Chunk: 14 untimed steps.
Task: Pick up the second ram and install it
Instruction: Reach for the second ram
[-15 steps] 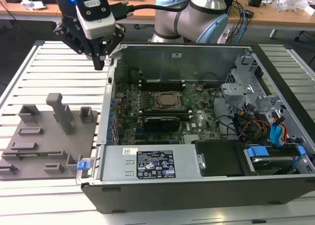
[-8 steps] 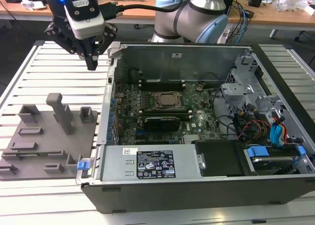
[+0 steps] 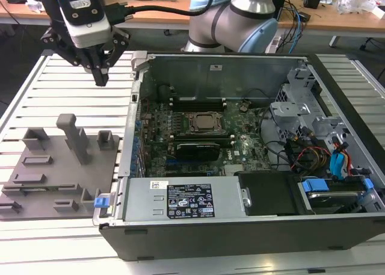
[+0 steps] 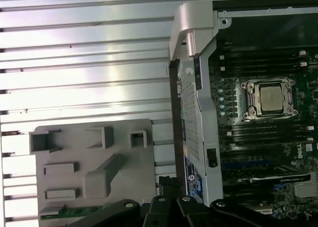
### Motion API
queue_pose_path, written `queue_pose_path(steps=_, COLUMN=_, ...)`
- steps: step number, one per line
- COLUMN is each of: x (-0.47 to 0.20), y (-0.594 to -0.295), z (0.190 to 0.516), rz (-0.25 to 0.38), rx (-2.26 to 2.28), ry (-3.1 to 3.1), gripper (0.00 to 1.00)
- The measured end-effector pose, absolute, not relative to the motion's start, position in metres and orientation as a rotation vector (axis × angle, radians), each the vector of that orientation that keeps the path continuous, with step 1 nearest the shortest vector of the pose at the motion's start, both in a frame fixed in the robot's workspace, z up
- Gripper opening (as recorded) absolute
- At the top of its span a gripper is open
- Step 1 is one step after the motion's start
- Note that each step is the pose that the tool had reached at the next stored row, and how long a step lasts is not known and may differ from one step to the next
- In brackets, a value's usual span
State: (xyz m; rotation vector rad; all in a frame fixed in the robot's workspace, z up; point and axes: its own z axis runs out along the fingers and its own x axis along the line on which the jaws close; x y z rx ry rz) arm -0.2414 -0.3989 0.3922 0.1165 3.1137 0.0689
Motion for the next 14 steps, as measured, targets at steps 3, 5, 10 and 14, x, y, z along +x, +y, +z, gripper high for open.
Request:
queue_pose_path(steps=3, x=-0.252, y=-0.399, z=0.392, rz=0.069, rx=0.117, ry=3.114, gripper=0.11)
queue_pose_path(steps=5, x=-0.258, y=-0.399, z=0.392, rz=0.069, rx=0.117, ry=3.114, gripper=0.11)
queue_pose_path(steps=10, x=-0.265, y=-0.399, z=0.392, rz=0.069, rx=0.117, ry=3.114, gripper=0.11)
queue_pose_path(steps=14, x=-0.271, y=-0.399, z=0.391, rz=0.069, rx=0.116, ry=3.114, gripper=0.11)
